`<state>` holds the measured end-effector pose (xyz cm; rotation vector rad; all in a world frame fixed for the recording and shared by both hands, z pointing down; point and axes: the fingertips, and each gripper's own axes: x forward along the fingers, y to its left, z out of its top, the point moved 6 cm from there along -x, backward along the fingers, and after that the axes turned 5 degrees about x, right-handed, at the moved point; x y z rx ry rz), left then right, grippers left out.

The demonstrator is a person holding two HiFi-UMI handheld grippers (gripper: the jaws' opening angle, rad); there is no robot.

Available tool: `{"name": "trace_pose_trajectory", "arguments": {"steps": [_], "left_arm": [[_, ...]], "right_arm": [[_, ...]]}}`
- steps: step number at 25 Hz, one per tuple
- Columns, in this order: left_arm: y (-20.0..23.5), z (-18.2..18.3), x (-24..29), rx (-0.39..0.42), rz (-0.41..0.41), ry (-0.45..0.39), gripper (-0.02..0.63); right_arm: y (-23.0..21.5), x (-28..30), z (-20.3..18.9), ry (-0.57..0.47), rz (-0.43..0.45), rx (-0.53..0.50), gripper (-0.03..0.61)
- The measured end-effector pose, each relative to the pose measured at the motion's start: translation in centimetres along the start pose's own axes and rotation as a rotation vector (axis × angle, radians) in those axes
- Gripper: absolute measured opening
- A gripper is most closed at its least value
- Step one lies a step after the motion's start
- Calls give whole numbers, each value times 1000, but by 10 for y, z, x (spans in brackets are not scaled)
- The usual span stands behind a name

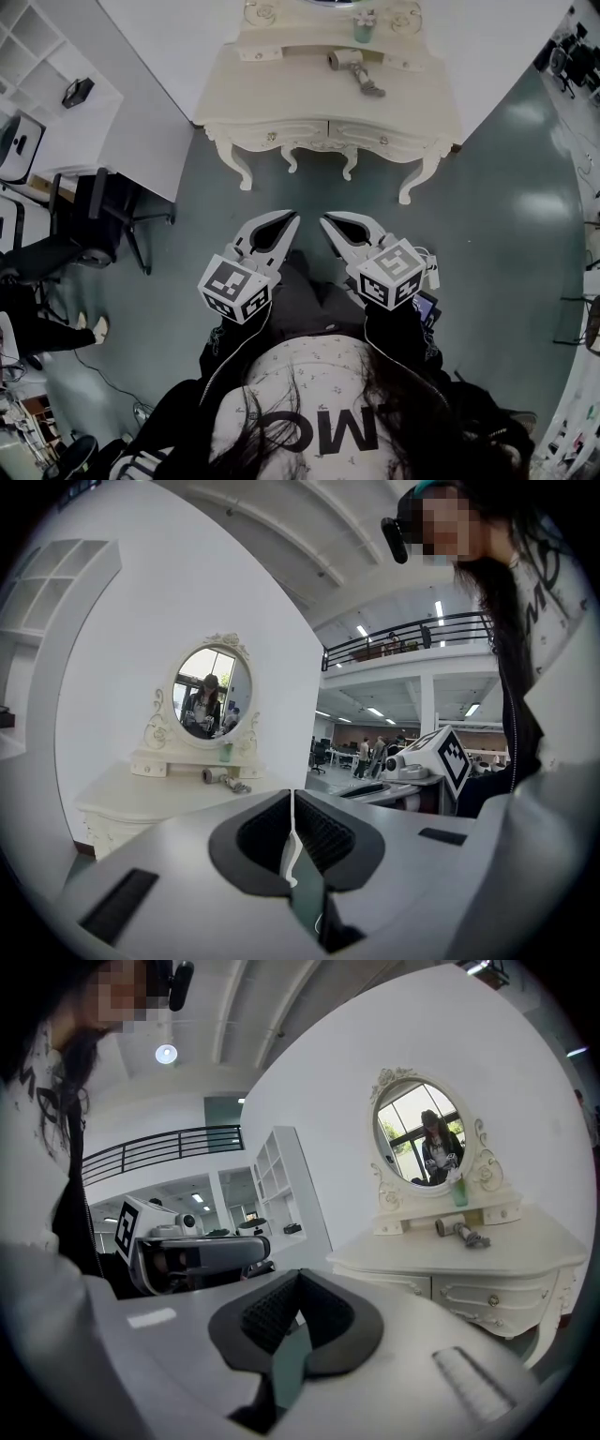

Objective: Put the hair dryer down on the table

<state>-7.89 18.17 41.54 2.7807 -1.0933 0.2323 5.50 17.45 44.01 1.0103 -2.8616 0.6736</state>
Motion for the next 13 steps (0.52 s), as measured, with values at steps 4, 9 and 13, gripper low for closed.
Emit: {"name": "trace_pose_trajectory", "arguments": {"steps": [4,9,13], "left_arm": [[0,1,1,1,-10,-2,-6],[1,3,5,5,-13,-9,-6],[3,5,8,15,-7,-16,-6]], "right_arm": [[-1,-1,2,-1,-9,-7,11],[-2,-1,4,10,-6,-25,11],[-4,2,9,8,9,-48,9]]}}
